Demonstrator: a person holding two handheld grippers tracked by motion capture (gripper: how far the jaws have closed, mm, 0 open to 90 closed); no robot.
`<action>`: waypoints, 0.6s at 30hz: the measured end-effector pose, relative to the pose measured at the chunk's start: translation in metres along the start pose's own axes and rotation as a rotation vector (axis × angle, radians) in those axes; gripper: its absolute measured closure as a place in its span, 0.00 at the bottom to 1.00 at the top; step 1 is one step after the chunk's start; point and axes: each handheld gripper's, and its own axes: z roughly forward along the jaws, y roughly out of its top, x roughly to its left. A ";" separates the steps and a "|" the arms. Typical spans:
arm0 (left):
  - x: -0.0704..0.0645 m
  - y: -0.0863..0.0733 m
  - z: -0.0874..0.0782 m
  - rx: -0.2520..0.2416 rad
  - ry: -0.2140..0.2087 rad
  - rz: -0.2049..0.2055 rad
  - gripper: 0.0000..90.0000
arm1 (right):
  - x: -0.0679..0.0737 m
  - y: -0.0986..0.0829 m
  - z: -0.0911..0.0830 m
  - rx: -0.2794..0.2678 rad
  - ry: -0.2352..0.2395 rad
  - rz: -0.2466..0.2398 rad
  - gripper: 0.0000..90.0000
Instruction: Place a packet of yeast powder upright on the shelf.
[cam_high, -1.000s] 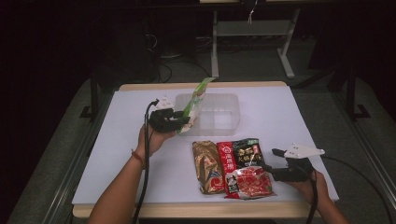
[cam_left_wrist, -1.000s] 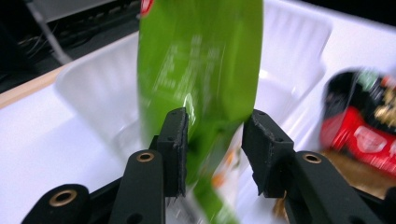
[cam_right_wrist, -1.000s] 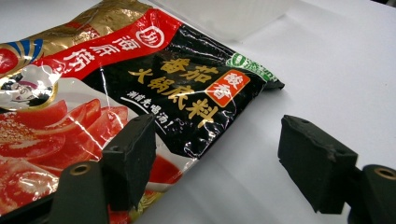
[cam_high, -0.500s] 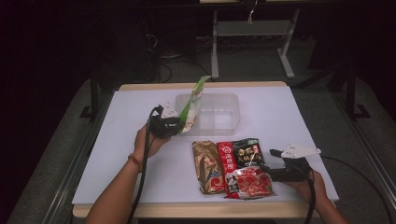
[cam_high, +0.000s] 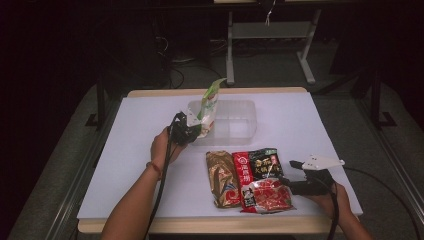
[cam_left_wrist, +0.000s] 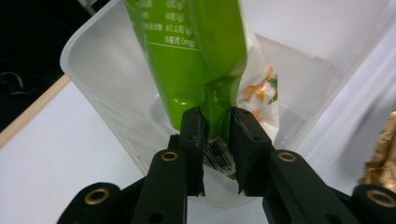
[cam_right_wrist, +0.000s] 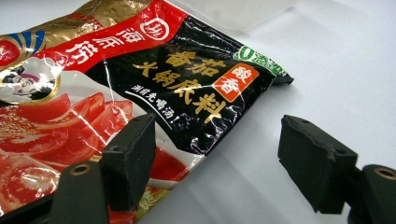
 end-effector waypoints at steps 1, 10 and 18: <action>0.001 0.000 0.000 -0.002 -0.004 -0.003 0.83 | 0.001 0.000 0.000 0.001 0.000 -0.001 0.31; 0.003 -0.010 -0.011 -0.066 -0.057 -0.069 0.79 | -0.001 -0.001 -0.002 0.001 -0.001 0.006 0.31; -0.005 -0.023 -0.025 -0.094 -0.098 -0.061 0.81 | 0.000 -0.001 -0.003 -0.003 -0.008 0.004 0.31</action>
